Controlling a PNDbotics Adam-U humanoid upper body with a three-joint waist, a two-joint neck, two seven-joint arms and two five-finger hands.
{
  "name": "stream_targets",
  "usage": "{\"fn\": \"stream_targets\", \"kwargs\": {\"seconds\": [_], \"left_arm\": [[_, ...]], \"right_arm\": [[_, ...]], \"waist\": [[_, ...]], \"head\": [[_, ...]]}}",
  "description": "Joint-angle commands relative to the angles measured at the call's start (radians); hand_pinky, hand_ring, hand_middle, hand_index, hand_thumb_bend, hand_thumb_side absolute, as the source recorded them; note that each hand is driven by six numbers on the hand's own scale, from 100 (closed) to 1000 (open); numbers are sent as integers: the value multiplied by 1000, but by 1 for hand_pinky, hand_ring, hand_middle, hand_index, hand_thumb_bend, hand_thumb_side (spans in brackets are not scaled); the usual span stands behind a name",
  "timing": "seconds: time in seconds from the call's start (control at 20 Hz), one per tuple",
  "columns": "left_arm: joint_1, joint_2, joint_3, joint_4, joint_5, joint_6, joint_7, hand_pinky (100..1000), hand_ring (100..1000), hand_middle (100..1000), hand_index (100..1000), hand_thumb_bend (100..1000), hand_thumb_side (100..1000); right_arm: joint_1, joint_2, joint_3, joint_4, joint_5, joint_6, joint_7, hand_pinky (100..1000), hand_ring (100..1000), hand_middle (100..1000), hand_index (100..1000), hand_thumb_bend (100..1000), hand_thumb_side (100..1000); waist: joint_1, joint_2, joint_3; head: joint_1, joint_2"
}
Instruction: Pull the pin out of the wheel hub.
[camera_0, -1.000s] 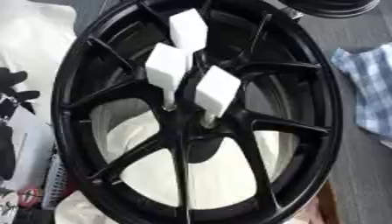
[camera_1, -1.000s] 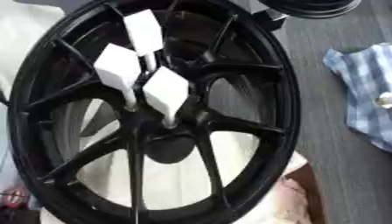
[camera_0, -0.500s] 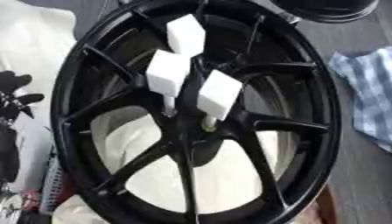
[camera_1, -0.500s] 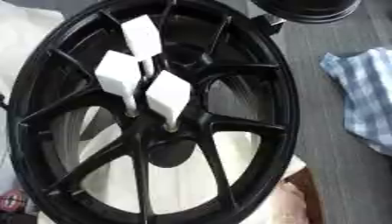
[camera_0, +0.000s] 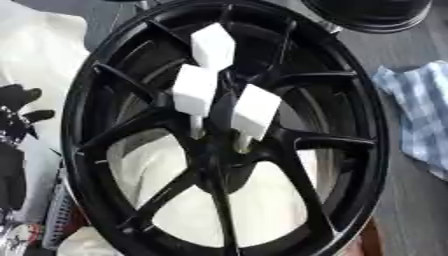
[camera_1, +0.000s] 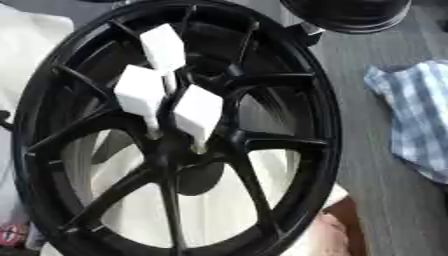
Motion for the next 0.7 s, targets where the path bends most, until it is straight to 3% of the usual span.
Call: {"fn": "stream_targets", "kwargs": {"seconds": [0.05,0.25,0.3,0.35,0.5,0.7], "left_arm": [[0,10,8,-17,-2,3,-2,666,785,613,724,119,799],[0,11,9,-17,-2,3,-4,666,785,612,723,119,798],[0,11,9,-17,-1,4,-4,666,785,612,723,120,798],[0,10,8,-17,-1,4,-4,666,785,612,723,120,798],[-2,11,6,-17,1,5,-6,666,785,612,723,119,796],[-5,13,3,-17,5,4,-10,666,785,611,723,119,794]], "right_arm": [[8,-10,-15,-15,-22,20,13,1000,1000,947,986,100,540],[3,-15,-19,-15,-54,50,-26,1000,976,896,945,100,500],[-2,-17,-16,-15,-69,40,-45,995,926,829,898,100,410],[-5,-20,-11,-15,-87,25,-63,990,912,812,877,100,375],[-24,-41,15,-15,-156,-80,-101,972,846,742,832,100,382],[-64,-78,68,-15,-270,-285,-66,972,807,693,787,100,466]], "waist": [[0,-26,-3],[-2,-27,-4],[-3,-28,-3],[-3,-28,-3],[-3,-29,-1],[-2,-32,2]], "head": [[4,-16],[6,-17],[6,-17],[6,-17],[3,-16],[-1,-16]]}}
